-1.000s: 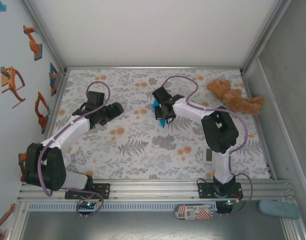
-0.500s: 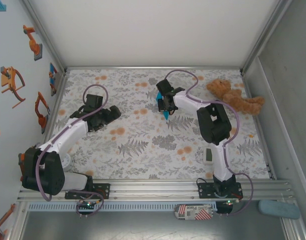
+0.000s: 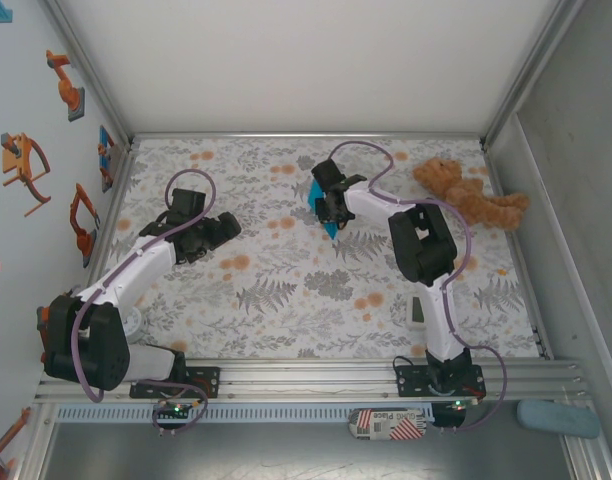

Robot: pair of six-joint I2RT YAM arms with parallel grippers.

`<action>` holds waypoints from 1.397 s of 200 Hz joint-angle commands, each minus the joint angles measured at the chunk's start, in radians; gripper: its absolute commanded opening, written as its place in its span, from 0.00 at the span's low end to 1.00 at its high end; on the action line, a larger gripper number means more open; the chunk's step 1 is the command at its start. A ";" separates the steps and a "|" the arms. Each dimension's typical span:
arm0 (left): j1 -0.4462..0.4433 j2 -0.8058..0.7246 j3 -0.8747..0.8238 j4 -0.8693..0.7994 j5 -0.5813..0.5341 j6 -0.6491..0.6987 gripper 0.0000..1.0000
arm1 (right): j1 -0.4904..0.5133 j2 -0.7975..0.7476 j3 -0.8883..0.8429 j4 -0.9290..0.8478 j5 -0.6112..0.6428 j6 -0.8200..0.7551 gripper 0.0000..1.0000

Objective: Fold a paper plane with a square sheet of paper (pick it up from the middle)
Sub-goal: Move the paper plane to the top-center of the table.

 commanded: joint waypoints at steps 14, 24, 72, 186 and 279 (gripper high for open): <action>0.004 0.002 0.004 -0.020 0.002 0.015 0.96 | -0.007 0.057 0.018 -0.035 0.040 0.015 0.33; 0.004 0.002 0.002 -0.018 0.005 0.015 0.96 | -0.007 0.064 0.015 -0.036 0.045 0.016 0.34; 0.004 0.012 0.000 -0.016 0.011 0.015 0.96 | -0.009 0.093 0.020 -0.043 0.084 0.025 0.38; 0.003 0.009 0.017 -0.010 0.032 0.011 0.96 | -0.026 0.106 0.136 -0.048 0.045 0.035 0.39; 0.003 -0.098 0.057 -0.041 -0.052 0.016 0.96 | -0.025 -0.150 0.134 -0.076 0.037 0.006 0.42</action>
